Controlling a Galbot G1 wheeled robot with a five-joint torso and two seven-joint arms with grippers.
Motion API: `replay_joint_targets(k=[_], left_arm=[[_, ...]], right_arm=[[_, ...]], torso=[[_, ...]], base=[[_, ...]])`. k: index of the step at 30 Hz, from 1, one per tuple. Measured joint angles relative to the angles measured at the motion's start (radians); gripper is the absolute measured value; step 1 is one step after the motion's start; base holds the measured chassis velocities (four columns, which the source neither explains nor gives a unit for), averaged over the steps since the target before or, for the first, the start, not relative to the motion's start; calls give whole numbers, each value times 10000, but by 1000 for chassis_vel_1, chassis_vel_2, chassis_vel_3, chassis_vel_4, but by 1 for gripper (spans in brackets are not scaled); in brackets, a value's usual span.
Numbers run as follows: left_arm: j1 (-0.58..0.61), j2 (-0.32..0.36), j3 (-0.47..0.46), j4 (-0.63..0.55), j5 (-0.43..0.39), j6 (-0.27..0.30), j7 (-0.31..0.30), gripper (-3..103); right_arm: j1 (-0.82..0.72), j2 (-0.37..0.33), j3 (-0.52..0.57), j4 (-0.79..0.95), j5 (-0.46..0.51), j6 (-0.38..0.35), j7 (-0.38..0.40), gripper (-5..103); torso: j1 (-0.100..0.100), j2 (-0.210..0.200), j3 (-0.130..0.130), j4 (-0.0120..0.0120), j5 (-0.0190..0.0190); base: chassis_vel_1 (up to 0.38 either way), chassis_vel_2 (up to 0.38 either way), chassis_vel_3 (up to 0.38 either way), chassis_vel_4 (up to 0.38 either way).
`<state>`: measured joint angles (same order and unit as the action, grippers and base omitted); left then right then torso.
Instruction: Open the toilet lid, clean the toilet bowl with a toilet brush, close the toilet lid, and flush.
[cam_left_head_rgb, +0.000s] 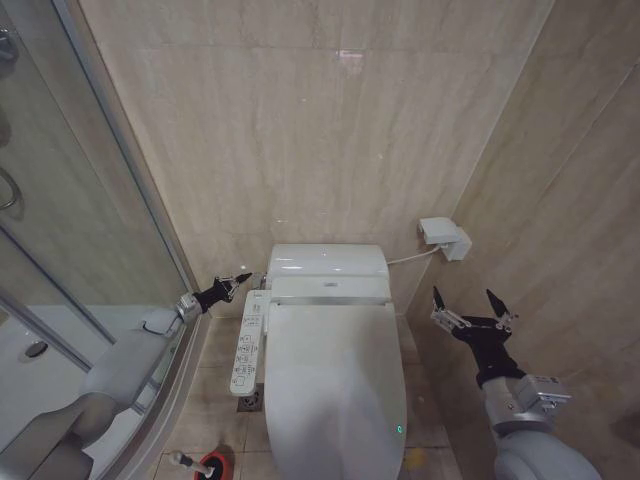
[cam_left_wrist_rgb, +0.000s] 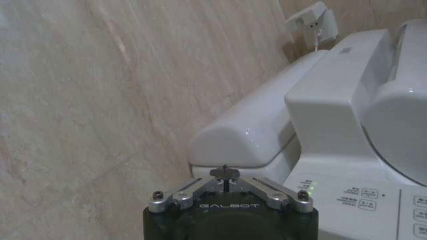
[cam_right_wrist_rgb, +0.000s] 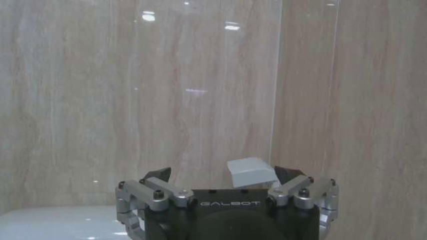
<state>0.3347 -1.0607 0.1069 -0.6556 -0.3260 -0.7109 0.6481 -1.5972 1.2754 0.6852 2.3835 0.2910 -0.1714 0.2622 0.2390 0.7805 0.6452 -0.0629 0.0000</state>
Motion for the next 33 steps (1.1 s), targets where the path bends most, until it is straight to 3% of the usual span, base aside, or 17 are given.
replay_joint_targets(k=[17,24,33], left_arm=[[115,-60,3,-71,74,-36,163,0],[251,-150,-36,337,482,-423,478,0],[388,-51,-190,540,541,-480,665,0]], right_arm=[[1,0,0,0,0,0,0,100],[-1,0,0,0,0,0,0,100],[0,0,0,-1,0,0,0,100]], torso=[[3,0,0,-2,0],[-2,1,0,0,0],[-1,0,0,1,-2]], base=[[-29,35,34,-32],[0,0,0,0],[0,0,0,0]])
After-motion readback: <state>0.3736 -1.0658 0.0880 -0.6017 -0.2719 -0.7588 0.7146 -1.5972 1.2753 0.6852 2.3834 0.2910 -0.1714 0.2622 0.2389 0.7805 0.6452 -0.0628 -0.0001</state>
